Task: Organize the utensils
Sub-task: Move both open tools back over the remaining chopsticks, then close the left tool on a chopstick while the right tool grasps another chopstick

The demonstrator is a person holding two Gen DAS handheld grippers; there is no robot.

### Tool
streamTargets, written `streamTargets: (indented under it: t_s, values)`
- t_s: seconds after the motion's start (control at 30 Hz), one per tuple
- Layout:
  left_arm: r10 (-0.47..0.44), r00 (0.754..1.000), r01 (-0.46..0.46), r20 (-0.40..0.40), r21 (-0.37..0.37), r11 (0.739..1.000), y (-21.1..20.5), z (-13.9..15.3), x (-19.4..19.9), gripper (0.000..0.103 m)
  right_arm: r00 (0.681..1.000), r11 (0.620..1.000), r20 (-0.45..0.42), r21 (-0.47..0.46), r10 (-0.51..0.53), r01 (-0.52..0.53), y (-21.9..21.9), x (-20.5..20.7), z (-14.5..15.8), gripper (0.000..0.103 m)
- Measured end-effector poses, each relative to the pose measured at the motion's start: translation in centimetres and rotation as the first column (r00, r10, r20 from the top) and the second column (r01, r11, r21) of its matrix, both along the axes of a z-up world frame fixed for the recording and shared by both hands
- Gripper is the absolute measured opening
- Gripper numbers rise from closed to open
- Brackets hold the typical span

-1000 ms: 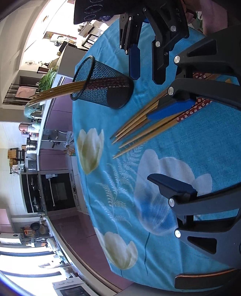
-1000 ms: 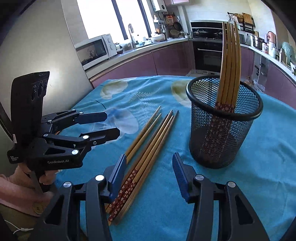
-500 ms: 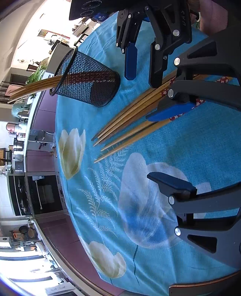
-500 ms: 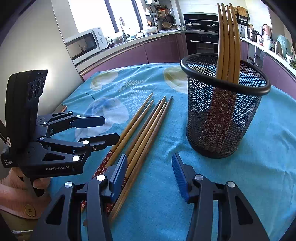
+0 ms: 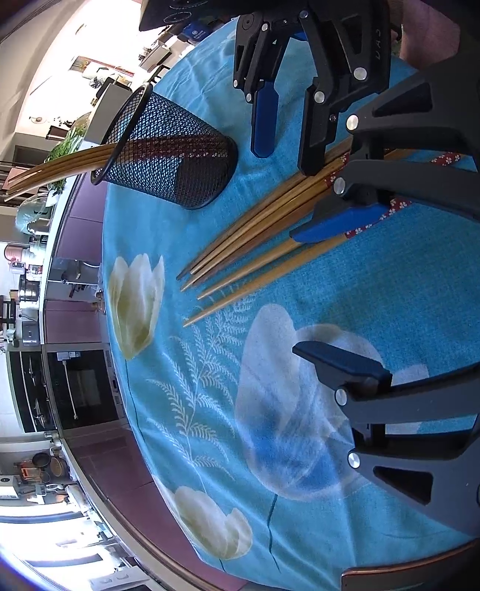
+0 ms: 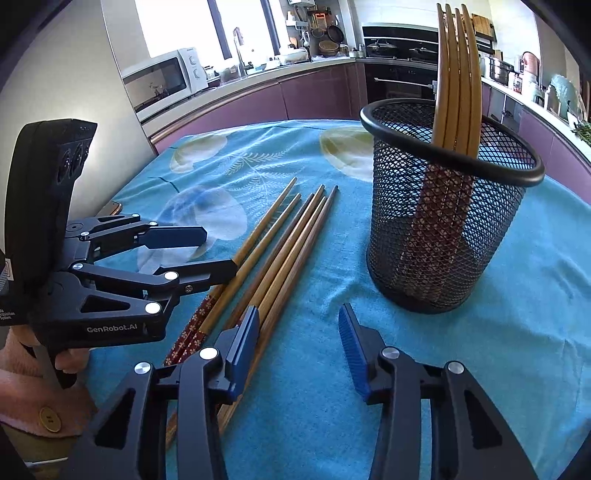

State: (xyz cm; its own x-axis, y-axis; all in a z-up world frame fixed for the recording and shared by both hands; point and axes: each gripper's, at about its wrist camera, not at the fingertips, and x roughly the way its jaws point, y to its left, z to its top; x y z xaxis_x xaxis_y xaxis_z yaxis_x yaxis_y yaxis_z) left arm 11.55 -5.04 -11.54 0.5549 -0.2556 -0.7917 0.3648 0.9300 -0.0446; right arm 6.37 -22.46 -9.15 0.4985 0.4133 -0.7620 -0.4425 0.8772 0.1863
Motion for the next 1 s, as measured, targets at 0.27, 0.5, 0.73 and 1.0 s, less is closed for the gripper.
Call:
streamTargets:
  t_s: [0.27, 0.5, 0.73, 1.0]
  values:
    - [-0.015, 1.0, 0.014, -0.022, -0.009, 1.0, 0.3, -0.2, -0.1, 0.038, 1.0, 0.999, 0.007, -0.049, -0.014, 0.014, 0.4, 0.0, 0.2, 0.034]
    - [-0.027, 0.999, 0.026, -0.034, -0.022, 0.999, 0.4, -0.2, 0.7, 0.038, 1.0, 0.997, 0.01, -0.073, -0.02, 0.021, 1.4, 0.7, 0.0, 0.033]
    - [-0.018, 0.999, 0.018, -0.033, -0.004, 1.0, -0.1, -0.4, 1.8, 0.031, 0.998, 0.996, 0.025, -0.073, -0.056, 0.057, 2.1, 1.7, -0.3, 0.031]
    - [0.025, 0.999, -0.027, -0.043, -0.051, 0.998, 0.7, -0.4, 1.7, 0.008, 0.996, 0.996, -0.008, 0.004, -0.091, 0.091, 0.9, 1.8, -0.2, 0.009]
